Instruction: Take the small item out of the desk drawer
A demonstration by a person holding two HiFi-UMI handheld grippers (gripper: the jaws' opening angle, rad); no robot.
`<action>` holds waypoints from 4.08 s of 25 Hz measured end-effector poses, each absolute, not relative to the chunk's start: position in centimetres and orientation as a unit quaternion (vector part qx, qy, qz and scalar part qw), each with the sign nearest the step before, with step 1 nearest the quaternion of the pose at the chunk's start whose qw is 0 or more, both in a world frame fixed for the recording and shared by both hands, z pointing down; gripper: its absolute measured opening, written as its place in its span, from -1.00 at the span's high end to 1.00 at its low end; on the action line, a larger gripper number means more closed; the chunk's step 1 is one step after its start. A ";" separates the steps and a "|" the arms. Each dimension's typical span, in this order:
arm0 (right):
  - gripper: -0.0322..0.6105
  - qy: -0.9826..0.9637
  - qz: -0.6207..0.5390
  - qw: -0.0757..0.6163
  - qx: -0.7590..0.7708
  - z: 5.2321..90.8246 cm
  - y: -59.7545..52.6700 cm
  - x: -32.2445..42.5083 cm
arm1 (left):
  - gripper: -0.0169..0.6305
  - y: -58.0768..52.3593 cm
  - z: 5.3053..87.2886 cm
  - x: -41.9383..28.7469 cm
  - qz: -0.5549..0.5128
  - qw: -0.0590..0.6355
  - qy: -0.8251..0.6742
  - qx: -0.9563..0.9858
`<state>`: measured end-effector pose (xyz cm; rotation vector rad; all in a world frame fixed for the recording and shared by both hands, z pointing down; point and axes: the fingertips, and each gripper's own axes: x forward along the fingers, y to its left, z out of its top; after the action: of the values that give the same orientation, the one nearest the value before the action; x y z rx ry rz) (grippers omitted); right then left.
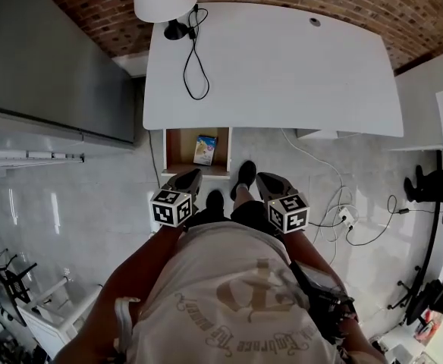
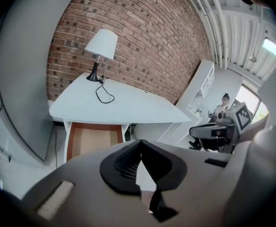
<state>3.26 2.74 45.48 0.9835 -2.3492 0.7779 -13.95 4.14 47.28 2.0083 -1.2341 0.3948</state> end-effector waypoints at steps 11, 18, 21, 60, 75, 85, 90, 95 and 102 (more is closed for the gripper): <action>0.88 -0.857 0.302 0.243 0.341 47.5 0.8 3.1 | 0.92 3.9 52.0 -15.8 0.226 0.392 -0.497 0.740; 0.88 -0.856 0.305 0.252 0.332 48.5 -0.5 2.8 | 0.91 3.2 53.0 -15.9 0.233 0.391 -0.503 0.734; 0.88 -0.855 0.309 0.251 0.332 48.8 -0.9 2.5 | 0.80 3.3 53.9 -15.8 0.239 0.397 -0.501 0.731; 0.88 -0.828 0.366 0.242 0.350 56.0 0.0 2.0 | -0.18 1.9 62.9 -14.7 0.305 0.433 -0.496 0.688; 0.88 -0.823 0.395 0.256 0.319 61.6 0.0 3.8 | -0.18 -1.1 68.3 -12.8 0.335 0.431 -0.508 0.667; 0.88 -0.814 0.411 0.253 0.323 64.9 0.3 5.2 | -0.18 -2.0 71.0 -12.8 0.345 0.427 -0.515 0.659; 0.88 -0.813 0.416 0.249 0.322 66.1 -0.1 5.5 | -0.18 -3.1 71.7 -12.2 0.346 0.419 -0.517 0.661; 0.88 -0.813 0.418 0.248 0.320 67.4 -0.3 5.4 | -0.18 -4.0 73.1 -12.0 0.347 0.418 -0.519 0.660; 0.88 -0.808 0.429 0.248 0.318 68.4 0.2 5.4 | -0.18 -5.5 73.8 -11.6 0.350 0.410 -0.520 0.662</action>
<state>5.40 0.23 68.39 0.8662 -2.2035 1.1698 -11.64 -5.46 73.82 1.6677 -1.3094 0.8805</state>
